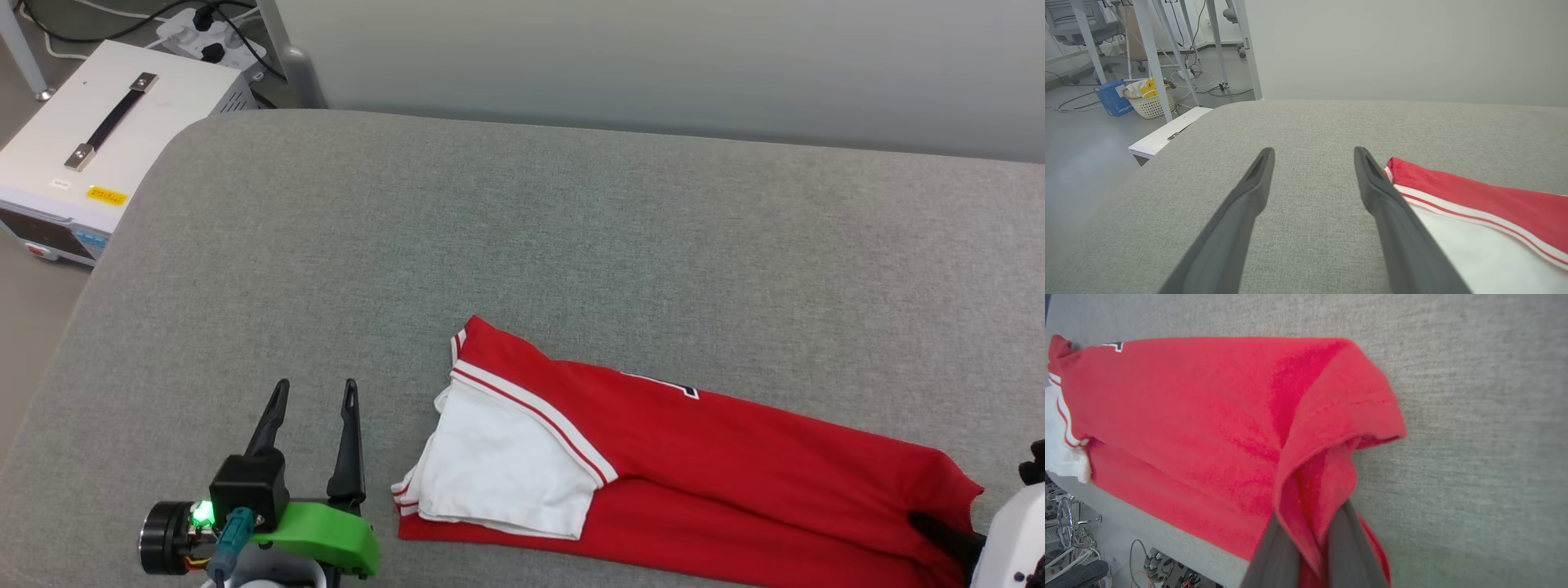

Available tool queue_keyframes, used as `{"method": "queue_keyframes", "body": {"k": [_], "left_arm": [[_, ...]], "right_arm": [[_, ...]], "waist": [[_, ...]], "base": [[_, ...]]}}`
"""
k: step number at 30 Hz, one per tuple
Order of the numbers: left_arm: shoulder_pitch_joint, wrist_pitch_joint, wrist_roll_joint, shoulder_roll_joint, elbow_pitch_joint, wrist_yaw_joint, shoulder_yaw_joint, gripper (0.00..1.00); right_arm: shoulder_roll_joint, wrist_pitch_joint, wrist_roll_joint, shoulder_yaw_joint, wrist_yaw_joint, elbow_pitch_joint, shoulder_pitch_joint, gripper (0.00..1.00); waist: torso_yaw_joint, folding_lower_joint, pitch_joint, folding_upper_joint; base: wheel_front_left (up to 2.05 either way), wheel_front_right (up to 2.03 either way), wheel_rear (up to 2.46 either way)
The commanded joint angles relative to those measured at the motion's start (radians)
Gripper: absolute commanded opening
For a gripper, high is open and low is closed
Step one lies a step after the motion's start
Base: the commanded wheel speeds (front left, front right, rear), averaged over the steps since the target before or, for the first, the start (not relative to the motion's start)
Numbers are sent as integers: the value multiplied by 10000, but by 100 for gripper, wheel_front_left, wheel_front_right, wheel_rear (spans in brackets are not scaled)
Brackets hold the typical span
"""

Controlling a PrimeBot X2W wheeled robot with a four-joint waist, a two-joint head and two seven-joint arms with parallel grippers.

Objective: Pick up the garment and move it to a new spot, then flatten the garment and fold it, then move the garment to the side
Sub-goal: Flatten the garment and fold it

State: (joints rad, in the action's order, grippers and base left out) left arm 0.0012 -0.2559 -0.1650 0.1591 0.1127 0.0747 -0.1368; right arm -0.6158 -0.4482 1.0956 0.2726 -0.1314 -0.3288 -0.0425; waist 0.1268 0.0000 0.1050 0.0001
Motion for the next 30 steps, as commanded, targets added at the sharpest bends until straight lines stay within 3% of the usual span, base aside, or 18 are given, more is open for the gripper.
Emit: {"method": "queue_keyframes", "body": {"k": [1, 10, 15, 21, 30], "left_arm": [[195, -59, 129, -85, 2, -107, 92, 100], [359, -59, 623, -376, 51, -541, 336, 100], [389, -59, 804, -462, 63, -679, 426, 100], [379, -59, 953, -546, 150, -772, 532, 100], [404, -59, 1060, -661, 176, -896, 631, 100]], "right_arm": [[-206, 118, 77, 5, 7, -155, -54, 0], [-1489, 619, -301, -523, 7, -898, -165, 0], [-1853, 395, -306, -724, 7, -1005, -173, 0], [-1705, -141, 338, -934, 7, -206, 87, 0], [-1083, -1243, 940, -999, 7, 2496, 433, 0]], "waist": [[-28, 0, -74, -1], [-138, 0, -253, -1], [-201, 0, -262, -1], [-193, 0, -300, -1], [-124, 0, -302, -1]], "base": [[0, 0, 0], [0, 0, 0], [0, 0, 0], [0, 0, 0], [0, 0, 0]]}}
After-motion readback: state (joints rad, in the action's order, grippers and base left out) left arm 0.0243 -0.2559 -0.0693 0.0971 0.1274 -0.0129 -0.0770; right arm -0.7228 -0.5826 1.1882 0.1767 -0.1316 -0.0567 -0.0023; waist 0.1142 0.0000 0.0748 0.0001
